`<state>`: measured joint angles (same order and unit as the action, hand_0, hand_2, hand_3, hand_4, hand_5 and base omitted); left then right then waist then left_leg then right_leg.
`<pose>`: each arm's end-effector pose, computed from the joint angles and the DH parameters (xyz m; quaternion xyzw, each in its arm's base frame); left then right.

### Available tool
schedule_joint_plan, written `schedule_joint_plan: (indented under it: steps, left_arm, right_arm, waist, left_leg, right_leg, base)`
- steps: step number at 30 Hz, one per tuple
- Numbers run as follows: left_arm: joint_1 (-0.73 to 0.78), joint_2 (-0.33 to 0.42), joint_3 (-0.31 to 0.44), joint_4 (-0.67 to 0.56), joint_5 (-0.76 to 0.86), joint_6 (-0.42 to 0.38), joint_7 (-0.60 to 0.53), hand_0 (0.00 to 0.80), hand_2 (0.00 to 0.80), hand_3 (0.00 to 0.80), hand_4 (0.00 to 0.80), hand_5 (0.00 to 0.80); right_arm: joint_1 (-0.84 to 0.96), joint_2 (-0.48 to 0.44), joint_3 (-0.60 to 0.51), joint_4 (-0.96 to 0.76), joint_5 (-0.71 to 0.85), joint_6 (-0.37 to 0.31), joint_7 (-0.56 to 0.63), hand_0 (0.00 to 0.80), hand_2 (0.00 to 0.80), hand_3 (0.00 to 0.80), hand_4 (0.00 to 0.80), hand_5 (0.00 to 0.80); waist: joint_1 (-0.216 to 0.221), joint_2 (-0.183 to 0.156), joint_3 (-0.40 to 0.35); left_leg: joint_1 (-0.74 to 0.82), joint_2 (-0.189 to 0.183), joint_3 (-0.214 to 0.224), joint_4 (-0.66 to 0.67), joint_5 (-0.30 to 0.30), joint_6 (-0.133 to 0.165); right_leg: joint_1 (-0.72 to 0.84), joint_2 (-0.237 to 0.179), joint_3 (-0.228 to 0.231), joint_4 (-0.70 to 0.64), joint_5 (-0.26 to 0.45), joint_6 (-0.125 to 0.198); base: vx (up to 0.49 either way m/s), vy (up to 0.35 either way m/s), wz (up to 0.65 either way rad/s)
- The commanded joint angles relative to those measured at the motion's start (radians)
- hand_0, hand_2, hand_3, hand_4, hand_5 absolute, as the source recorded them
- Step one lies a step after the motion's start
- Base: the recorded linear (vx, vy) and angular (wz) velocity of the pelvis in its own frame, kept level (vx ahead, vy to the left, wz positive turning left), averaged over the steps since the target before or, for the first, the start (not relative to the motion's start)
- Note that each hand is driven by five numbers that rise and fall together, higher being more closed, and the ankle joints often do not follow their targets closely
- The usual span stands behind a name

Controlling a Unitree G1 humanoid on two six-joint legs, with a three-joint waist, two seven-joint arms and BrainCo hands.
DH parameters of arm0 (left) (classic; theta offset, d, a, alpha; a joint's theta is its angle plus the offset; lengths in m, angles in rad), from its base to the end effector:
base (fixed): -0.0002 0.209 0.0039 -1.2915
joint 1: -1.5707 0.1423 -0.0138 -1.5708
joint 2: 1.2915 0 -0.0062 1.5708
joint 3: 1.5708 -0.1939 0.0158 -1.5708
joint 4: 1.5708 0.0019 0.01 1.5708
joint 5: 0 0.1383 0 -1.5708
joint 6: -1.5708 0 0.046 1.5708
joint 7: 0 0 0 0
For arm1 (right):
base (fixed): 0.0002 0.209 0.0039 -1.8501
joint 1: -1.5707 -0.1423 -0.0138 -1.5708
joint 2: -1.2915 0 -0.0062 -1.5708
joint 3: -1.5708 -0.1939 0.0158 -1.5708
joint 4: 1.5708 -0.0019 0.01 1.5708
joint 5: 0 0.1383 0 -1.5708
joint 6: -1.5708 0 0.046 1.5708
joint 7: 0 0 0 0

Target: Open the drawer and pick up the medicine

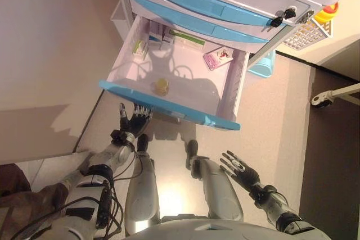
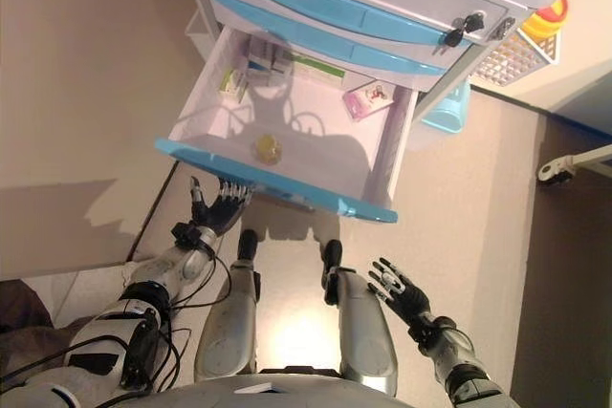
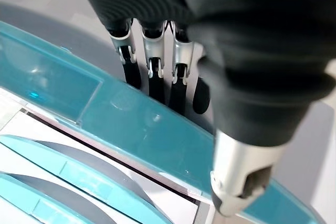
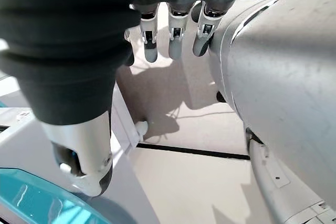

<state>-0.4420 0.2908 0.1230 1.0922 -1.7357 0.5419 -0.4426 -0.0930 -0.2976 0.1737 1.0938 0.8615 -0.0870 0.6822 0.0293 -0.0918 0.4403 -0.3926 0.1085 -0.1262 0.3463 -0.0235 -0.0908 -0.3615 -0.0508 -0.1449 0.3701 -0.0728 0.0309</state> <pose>0.2466 0.2176 -0.0330 -0.7631 0.1427 -0.0309 0.6295 0.1315 -0.2386 -0.1017 0.3115 0.3155 0.0931 0.8915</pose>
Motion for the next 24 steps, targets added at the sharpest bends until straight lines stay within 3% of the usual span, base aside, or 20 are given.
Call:
schedule_joint_plan:
  steps: [1,4,10,19,22,24]
  left_arm:
    - [0.172,0.019,0.037,0.308,0.099,-0.250,0.233,0.000,0.000,0.000,0.000,0.000]
    - [0.178,0.023,0.048,0.303,0.118,-0.323,0.236,0.000,0.000,0.000,0.000,0.000]
    - [0.173,0.030,0.057,0.301,0.127,-0.306,0.236,0.000,0.000,0.000,0.000,0.000]
    - [0.173,0.033,0.049,0.310,0.160,-0.218,0.312,0.000,0.000,0.000,0.000,0.000]
    - [0.177,0.034,0.046,0.319,0.201,-0.225,0.317,0.000,0.000,0.000,0.000,0.000]
    - [0.181,0.036,0.051,0.321,0.199,-0.274,0.299,0.000,0.000,0.000,0.000,0.000]
  right_arm:
    - [0.053,0.027,0.038,-0.050,-0.037,0.033,0.005,0.000,0.000,0.000,0.000,0.000]
    - [0.057,0.023,0.046,-0.049,-0.043,0.027,0.006,0.000,0.000,0.000,0.000,0.000]
    - [0.055,0.011,0.046,-0.045,-0.030,0.023,0.005,0.000,0.000,0.000,0.000,0.000]
    - [0.052,0.004,0.037,-0.030,-0.043,0.025,0.016,0.000,0.000,0.000,0.000,0.000]
    - [0.051,0.003,0.037,-0.029,-0.045,0.025,0.012,0.000,0.000,0.000,0.000,0.000]
    - [0.051,0.001,0.035,-0.025,-0.042,0.021,0.016,0.000,0.000,0.000,0.000,0.000]
  waist:
    - [-0.011,-0.067,0.080]
    - [-0.010,-0.064,0.080]
    - [-0.013,-0.051,0.080]
    - [-0.013,-0.045,0.080]
    - [-0.013,-0.043,0.080]
    - [-0.015,-0.038,0.080]
  left_leg:
    - [-0.013,-0.056,0.038,0.069,-0.038,0.028]
    - [-0.015,-0.059,0.037,0.074,-0.039,0.026]
    - [-0.010,-0.062,0.037,0.069,-0.035,0.025]
    - [-0.007,-0.063,0.045,0.073,-0.035,0.025]
    - [-0.007,-0.065,0.046,0.071,-0.031,0.026]
    - [-0.006,-0.067,0.045,0.064,-0.022,0.024]
  right_leg:
    - [0.063,0.030,-0.032,-0.136,0.081,0.039]
    - [0.064,0.030,-0.031,-0.136,0.079,0.037]
    - [0.064,0.026,-0.031,-0.130,0.074,0.036]
    - [0.069,0.022,-0.034,-0.128,0.068,0.034]
    - [0.068,0.021,-0.034,-0.128,0.068,0.032]
    - [0.067,0.019,-0.034,-0.129,0.070,0.031]
  base:
    - [0.000,0.000,0.00]
    - [0.015,0.004,0.33]
    - [0.007,0.023,-0.18]
    - [-0.004,0.010,0.03]
    - [0.002,0.005,0.01]
    - [-0.010,0.025,0.06]
